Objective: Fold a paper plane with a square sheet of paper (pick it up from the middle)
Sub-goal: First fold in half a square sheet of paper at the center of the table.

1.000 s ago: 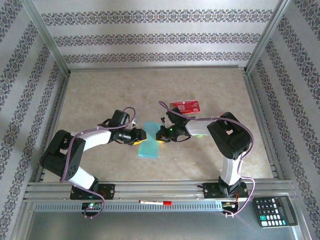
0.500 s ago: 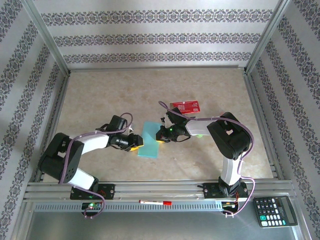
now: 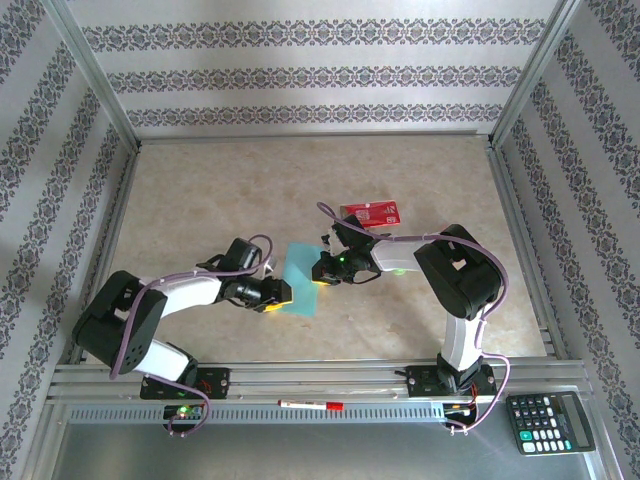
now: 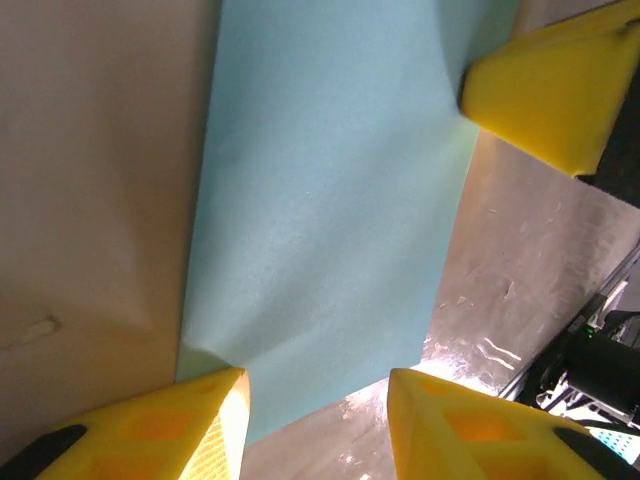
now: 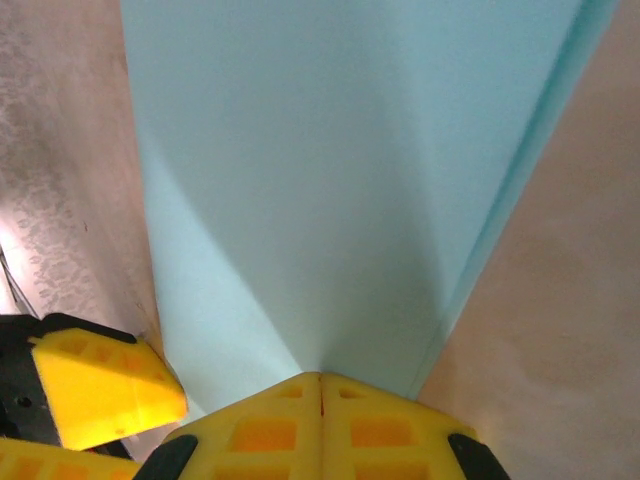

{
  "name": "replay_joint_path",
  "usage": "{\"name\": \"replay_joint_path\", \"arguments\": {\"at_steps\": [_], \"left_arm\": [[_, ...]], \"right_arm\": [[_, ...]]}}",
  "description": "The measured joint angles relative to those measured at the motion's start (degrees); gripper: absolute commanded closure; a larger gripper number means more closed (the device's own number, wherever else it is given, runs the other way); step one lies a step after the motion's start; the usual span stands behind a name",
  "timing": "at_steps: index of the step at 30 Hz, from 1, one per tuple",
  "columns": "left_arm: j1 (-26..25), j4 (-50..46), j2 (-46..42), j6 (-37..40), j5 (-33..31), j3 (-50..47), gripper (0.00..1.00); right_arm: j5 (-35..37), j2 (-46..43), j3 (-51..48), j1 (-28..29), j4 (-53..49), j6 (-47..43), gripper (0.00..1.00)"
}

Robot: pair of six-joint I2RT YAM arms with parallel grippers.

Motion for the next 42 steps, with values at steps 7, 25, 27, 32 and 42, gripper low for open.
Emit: {"name": "replay_joint_path", "arguments": {"at_steps": [7, 25, 27, 32, 42], "left_arm": [[2.67, -4.31, -7.04, 1.44, -0.85, -0.50, 0.58], [2.56, 1.46, 1.81, 0.52, 0.76, 4.13, 0.96], [2.58, 1.55, 2.01, 1.07, 0.35, 4.33, 1.00], [2.69, 1.53, 3.74, 1.49, 0.02, 4.52, 1.00], [3.39, 1.51, 5.84, 3.06, -0.15, 4.52, 1.00]], "right_arm": [[0.17, -0.09, 0.00, 0.02, -0.07, -0.17, 1.00], [0.26, -0.17, 0.00, 0.02, -0.15, -0.17, 1.00], [0.39, -0.22, -0.02, 0.04, -0.15, -0.17, 1.00], [0.39, -0.22, -0.02, 0.04, -0.13, -0.17, 1.00], [0.39, -0.22, -0.02, 0.04, -0.13, -0.17, 1.00]]}}
